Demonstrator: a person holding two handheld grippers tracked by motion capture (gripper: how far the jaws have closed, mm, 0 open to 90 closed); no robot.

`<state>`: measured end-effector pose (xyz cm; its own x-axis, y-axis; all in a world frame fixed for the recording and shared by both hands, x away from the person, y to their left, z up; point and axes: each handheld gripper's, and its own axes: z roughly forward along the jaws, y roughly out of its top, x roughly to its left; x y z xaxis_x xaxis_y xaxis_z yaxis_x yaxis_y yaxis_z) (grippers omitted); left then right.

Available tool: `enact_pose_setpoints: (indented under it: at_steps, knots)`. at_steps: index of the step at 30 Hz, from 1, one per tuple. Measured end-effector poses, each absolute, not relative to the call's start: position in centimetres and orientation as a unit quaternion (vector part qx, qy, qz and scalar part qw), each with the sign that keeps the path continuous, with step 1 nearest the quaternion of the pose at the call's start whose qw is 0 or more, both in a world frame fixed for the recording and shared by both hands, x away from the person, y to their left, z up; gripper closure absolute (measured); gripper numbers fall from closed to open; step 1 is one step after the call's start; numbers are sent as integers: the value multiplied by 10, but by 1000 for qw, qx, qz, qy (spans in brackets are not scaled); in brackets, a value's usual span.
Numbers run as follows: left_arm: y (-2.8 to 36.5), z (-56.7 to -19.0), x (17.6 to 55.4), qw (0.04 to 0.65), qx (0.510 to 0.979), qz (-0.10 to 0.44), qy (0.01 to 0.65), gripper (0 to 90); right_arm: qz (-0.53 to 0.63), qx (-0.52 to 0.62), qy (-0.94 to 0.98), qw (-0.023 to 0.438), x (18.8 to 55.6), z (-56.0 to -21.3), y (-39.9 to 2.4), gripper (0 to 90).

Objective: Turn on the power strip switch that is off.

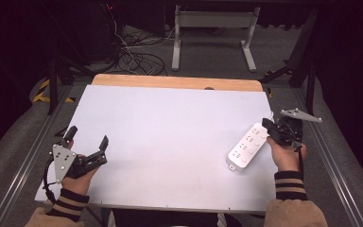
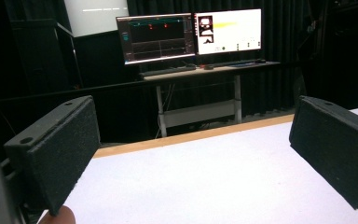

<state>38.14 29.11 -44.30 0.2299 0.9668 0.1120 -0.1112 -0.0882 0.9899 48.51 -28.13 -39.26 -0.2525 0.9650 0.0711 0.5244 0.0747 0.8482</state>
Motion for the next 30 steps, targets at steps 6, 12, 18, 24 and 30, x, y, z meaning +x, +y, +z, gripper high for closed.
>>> enact_pose_setpoints:
  at_steps: [6, 12, 18, 24, 30]
  knots:
    - [291, -443, 381, 557, 555, 484, 384, 24, 315, 578, 708, 257, 509, -415, -285, 900]
    - [291, -443, 382, 559, 556, 482, 384, 24, 291, 592, 713, 236, 517, -426, -290, 900]
    - [291, -443, 381, 558, 557, 482, 383, 24, 294, 590, 715, 234, 519, -431, -292, 900]
    - [291, -443, 381, 558, 557, 480, 384, 24, 290, 590, 715, 236, 522, -432, -293, 900]
    - [291, -443, 381, 556, 560, 480, 383, 25, 286, 589, 717, 241, 524, -438, -296, 900]
